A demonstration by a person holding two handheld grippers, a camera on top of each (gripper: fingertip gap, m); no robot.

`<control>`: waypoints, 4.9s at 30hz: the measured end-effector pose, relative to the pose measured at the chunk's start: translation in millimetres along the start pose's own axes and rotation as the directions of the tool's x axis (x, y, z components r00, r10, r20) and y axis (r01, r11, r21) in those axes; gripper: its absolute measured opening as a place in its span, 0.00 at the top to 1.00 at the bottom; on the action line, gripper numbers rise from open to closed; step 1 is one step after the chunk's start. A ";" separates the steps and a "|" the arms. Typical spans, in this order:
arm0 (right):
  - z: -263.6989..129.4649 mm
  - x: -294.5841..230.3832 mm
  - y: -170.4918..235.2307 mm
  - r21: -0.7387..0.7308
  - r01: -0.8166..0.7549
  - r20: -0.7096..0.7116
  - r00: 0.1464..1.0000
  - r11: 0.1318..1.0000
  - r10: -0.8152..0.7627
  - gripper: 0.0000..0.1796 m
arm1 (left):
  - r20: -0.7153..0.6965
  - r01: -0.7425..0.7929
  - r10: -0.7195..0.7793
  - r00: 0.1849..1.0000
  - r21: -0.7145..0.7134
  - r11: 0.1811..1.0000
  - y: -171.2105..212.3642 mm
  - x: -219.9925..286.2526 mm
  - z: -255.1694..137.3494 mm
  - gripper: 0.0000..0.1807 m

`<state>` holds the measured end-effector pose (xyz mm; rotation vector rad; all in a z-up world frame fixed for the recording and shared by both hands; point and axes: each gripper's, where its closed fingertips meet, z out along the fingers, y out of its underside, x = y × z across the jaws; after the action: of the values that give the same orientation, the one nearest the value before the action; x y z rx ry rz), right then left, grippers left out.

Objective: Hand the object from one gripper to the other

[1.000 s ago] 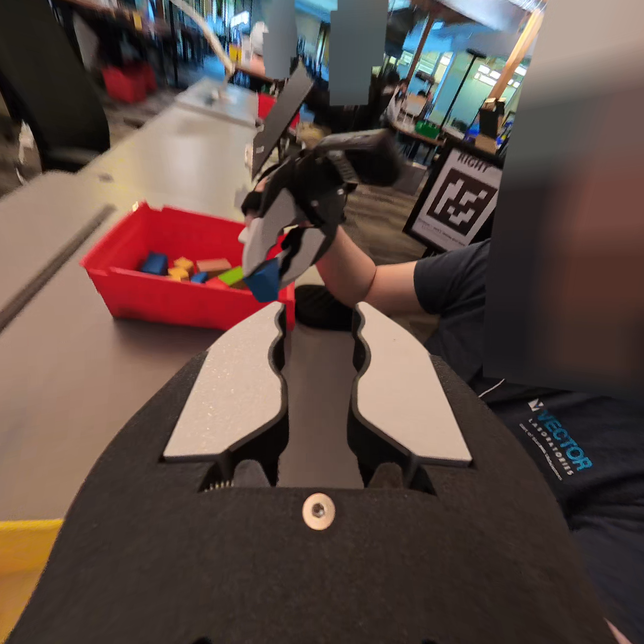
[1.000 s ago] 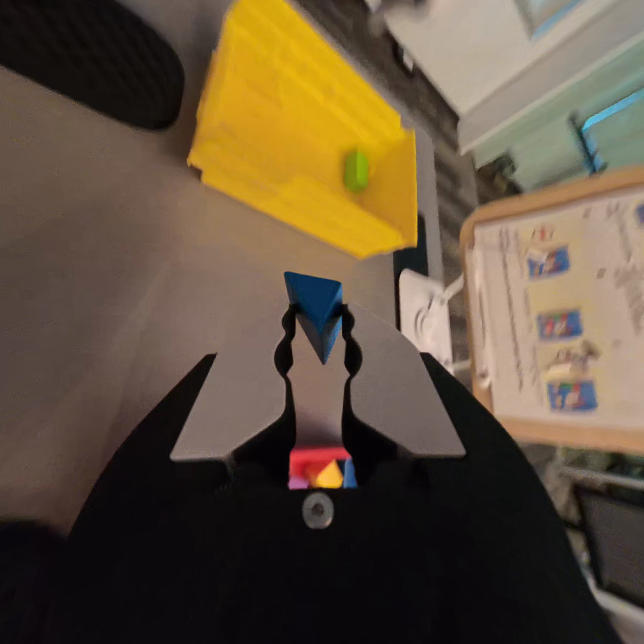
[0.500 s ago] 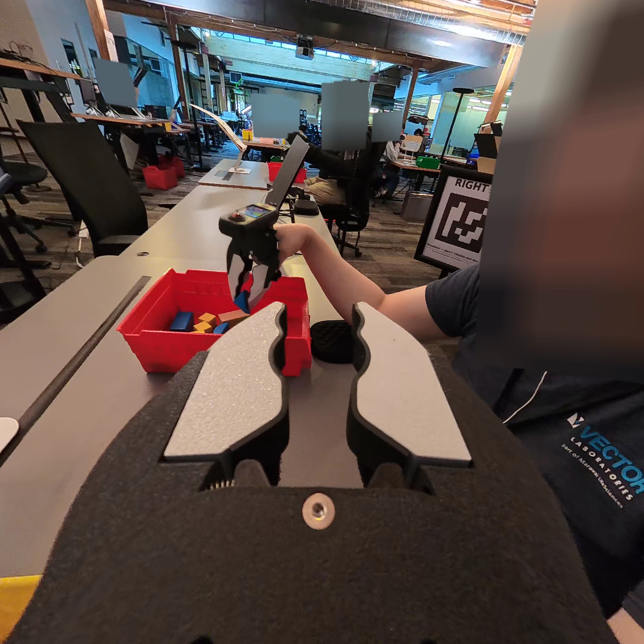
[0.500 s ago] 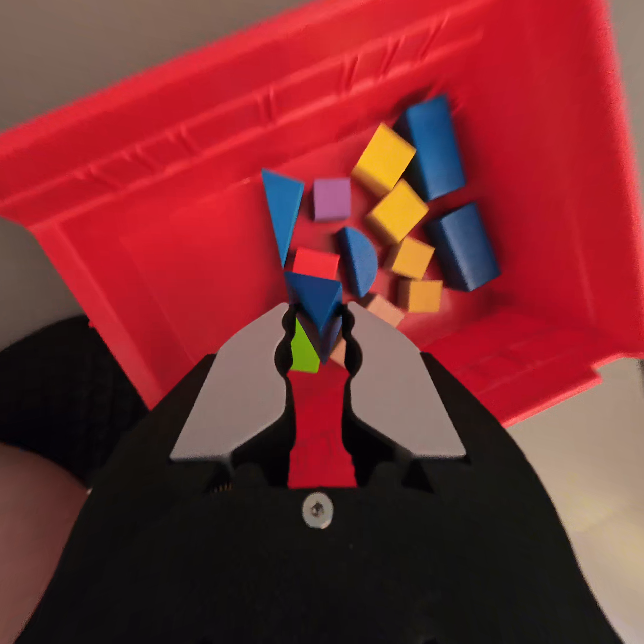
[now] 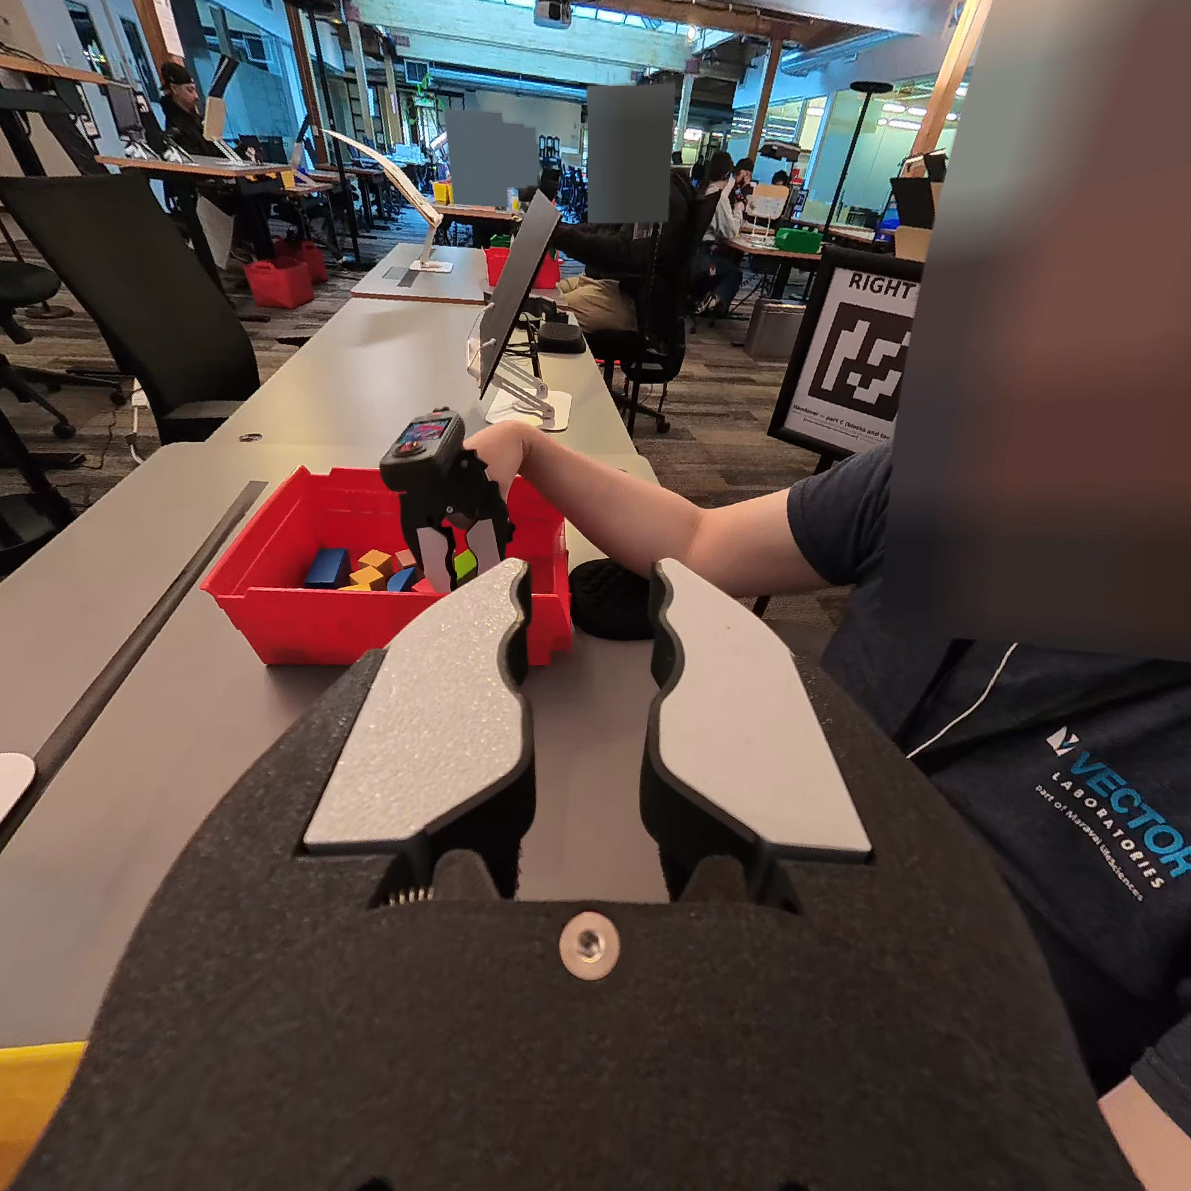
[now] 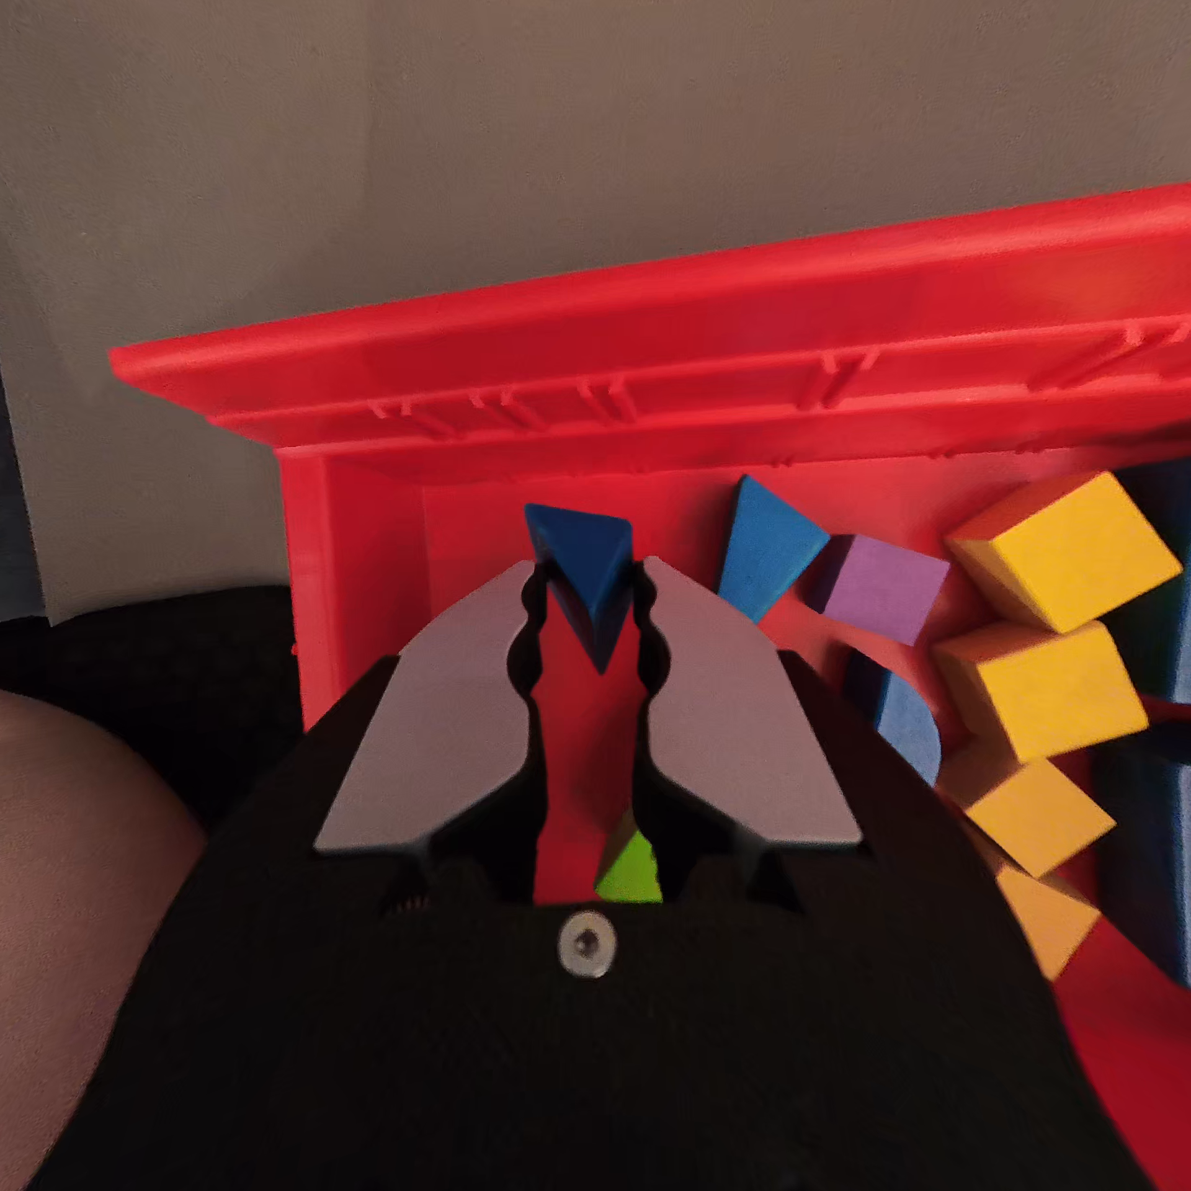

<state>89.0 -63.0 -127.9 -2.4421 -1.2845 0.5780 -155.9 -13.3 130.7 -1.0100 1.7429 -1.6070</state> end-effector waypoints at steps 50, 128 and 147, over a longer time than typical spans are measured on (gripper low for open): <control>-53.3 3.2 -24.3 0.076 0.036 -0.249 0.968 0.996 -0.016 0.88 | 0.695 0.172 -0.083 0.714 -0.060 0.983 37.2 -111.9 -104.9 0.83; -171.2 30.9 -130.8 0.283 0.442 -0.854 0.521 0.851 0.013 0.87 | 0.619 0.302 -0.047 0.784 -0.313 0.901 112.8 -156.0 -81.1 0.82; -74.9 -93.9 -264.1 0.001 0.859 -0.888 0.237 0.512 -0.395 0.70 | -0.043 0.317 -0.336 0.941 -0.234 0.919 45.3 -23.5 49.0 0.82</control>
<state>-108.5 -4.5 76.4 -1.1367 -1.3074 -0.4304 -109.8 -21.8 77.7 -1.4261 1.9228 -1.6958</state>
